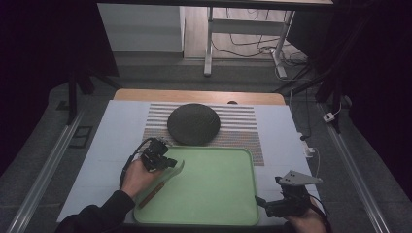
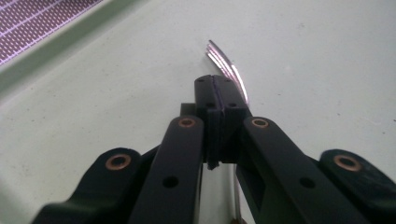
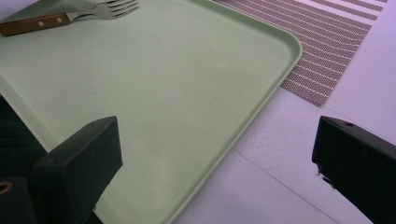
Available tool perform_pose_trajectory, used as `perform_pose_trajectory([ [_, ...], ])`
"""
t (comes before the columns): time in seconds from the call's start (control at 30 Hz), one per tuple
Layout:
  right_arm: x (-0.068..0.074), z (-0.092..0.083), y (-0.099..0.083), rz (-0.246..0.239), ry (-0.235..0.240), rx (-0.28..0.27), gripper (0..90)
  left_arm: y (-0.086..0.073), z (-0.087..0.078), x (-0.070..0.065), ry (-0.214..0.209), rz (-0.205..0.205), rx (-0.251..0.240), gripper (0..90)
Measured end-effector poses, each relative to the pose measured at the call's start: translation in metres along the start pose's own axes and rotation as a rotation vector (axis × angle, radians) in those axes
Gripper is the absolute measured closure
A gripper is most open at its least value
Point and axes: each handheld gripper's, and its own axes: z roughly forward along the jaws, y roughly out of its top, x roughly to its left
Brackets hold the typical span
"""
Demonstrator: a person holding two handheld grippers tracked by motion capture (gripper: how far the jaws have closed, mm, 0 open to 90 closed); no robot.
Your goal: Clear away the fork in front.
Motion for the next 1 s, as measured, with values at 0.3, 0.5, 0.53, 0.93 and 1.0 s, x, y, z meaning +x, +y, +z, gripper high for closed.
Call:
perform_pose_trajectory([
  [0.3, 0.000, 0.000, 0.000, -0.004, 0.004, 0.001, 2.0, 0.004, 0.006, -0.029, -0.061, 0.082, 0.018, 88.6],
  [0.5, 0.000, 0.000, 0.000, -0.004, 0.004, -0.001, 2.0, 0.004, 0.014, -0.038, -0.086, 0.107, 0.039, 88.6],
  [0.53, 0.000, 0.000, 0.000, -0.003, 0.006, -0.002, 2.0, 0.004, 0.014, -0.040, -0.095, 0.106, 0.036, 88.6],
  [0.93, -0.001, 0.000, 0.000, 0.002, 0.008, -0.001, 2.0, 0.002, 0.029, -0.047, -0.068, 0.149, 0.077, 88.5],
  [1.0, -0.001, 0.000, 0.000, 0.002, 0.009, -0.002, 2.0, 0.001, 0.027, -0.041, -0.046, 0.134, 0.072, 88.6],
])
